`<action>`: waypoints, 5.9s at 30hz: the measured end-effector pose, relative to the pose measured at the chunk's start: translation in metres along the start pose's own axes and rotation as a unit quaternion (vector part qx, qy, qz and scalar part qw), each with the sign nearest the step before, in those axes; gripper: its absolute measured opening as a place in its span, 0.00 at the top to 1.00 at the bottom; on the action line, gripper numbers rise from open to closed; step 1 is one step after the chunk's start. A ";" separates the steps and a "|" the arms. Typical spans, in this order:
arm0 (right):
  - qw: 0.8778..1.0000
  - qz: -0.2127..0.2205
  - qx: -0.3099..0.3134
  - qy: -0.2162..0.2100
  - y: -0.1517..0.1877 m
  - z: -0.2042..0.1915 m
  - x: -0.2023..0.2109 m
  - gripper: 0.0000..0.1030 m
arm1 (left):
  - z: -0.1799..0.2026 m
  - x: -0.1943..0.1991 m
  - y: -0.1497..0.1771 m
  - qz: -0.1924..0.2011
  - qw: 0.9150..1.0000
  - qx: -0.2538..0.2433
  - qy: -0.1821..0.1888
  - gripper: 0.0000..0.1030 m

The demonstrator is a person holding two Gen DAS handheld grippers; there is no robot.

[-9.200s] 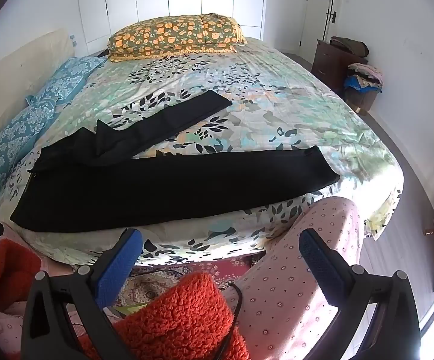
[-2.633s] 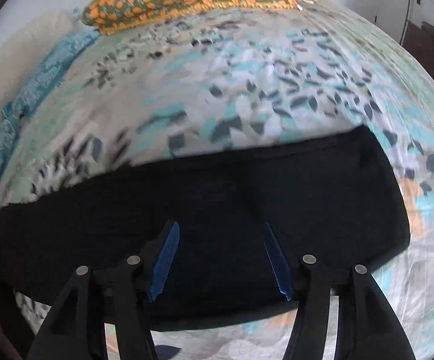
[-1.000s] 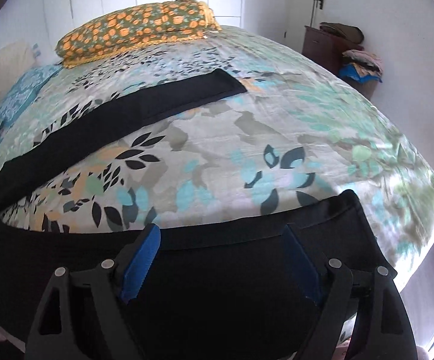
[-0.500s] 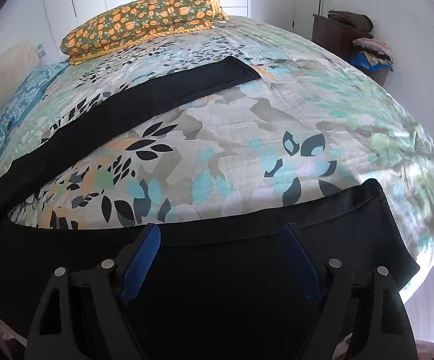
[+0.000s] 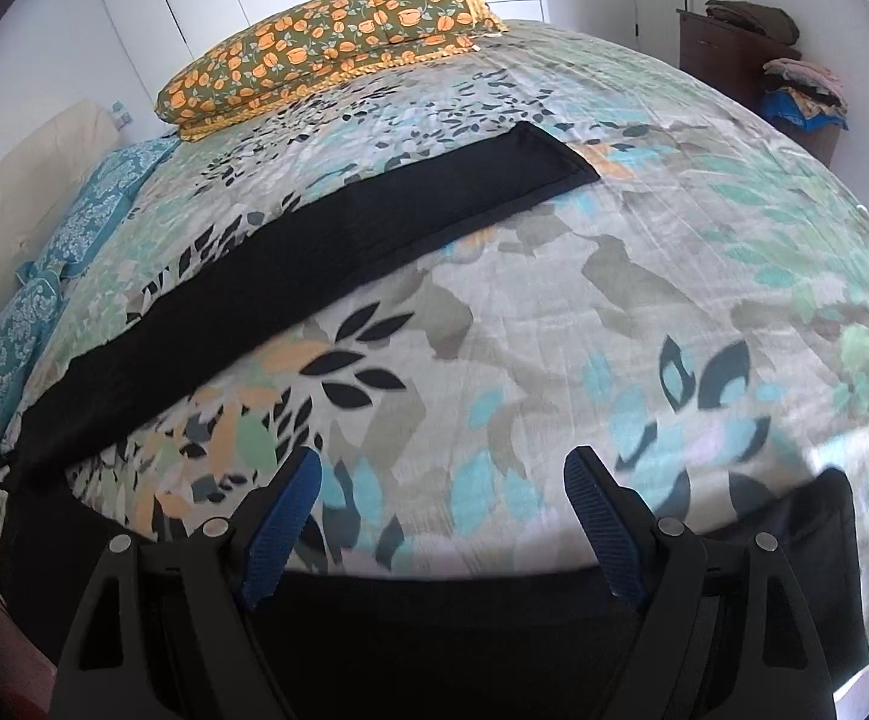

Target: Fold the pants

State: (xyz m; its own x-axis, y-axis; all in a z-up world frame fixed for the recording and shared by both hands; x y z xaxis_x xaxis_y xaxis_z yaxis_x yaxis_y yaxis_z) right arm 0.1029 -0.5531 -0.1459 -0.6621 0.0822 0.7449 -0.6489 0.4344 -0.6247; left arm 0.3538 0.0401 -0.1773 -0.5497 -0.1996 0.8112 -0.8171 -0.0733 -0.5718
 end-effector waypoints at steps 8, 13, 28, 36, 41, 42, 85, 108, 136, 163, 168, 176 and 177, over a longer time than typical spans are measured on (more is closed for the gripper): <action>0.998 -0.039 0.007 0.047 -0.131 0.058 -0.087 0.17 | 0.007 -0.023 0.023 0.063 0.998 -0.019 -0.024 0.00; 0.997 -0.053 -0.045 0.040 -0.198 0.084 -0.150 0.17 | 0.006 -0.023 0.024 0.081 0.996 -0.015 -0.028 0.00; 0.991 -0.083 0.075 0.076 -0.229 0.060 -0.227 0.87 | 0.007 -0.028 0.027 0.100 0.994 -0.017 -0.042 0.01; 0.947 -0.006 0.312 -0.071 -0.123 -0.055 -0.034 0.95 | 0.008 -0.029 0.026 0.099 0.994 -0.020 -0.046 0.01; 0.933 -0.035 0.344 -0.100 0.018 -0.052 0.082 0.95 | 0.010 -0.028 0.024 0.098 0.993 -0.025 -0.052 0.01; 0.941 -0.043 0.325 -0.085 0.036 -0.037 0.095 0.95 | 0.010 -0.028 0.024 0.098 0.993 -0.028 -0.056 0.01; 0.985 -0.027 0.166 -0.042 0.172 -0.185 0.054 0.00 | 0.034 0.038 0.103 -0.039 0.988 -0.073 0.128 0.00; 0.957 -0.044 -0.242 -0.151 0.176 -0.028 0.071 0.02 | 0.037 0.026 0.102 -0.052 0.986 -0.099 0.122 0.00; 0.979 0.152 -0.131 -0.048 0.102 -0.012 0.162 0.95 | 0.045 0.043 0.000 -0.068 0.955 0.024 0.289 0.01; 0.966 0.201 -0.075 -0.143 0.034 -0.010 0.207 0.95 | 0.013 0.047 -0.090 -0.018 0.914 0.212 0.344 0.92; 0.974 0.157 -0.074 -0.143 0.011 0.014 0.182 0.95 | -0.056 0.139 -0.004 0.040 0.926 0.186 0.328 0.92; 0.996 -0.038 -0.074 -0.030 0.068 0.088 0.112 0.95 | -0.036 0.082 0.148 -0.140 0.933 0.159 0.291 0.92; 0.995 -0.047 -0.084 -0.023 0.074 0.097 0.110 0.95 | -0.032 0.082 0.149 -0.146 0.932 0.153 0.296 0.92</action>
State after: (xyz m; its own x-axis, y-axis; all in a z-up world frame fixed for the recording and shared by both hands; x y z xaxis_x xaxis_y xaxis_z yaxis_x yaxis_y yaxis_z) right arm -0.0541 -0.5987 -0.1334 -0.6198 -0.0050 0.7848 -0.6393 0.5831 -0.5012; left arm 0.1813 0.0444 -0.1922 -0.3853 0.4387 0.8118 -0.9088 -0.3328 -0.2514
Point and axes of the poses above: each gripper's, at about its wrist camera, not at the fingertips, and x roughly against the way its jaws point, z to its right, y to its underside, the point moved 1 cm from there along -x, roughly the way its jaws point, and after that the axes turned 6 degrees about z, right-handed, at the moved point
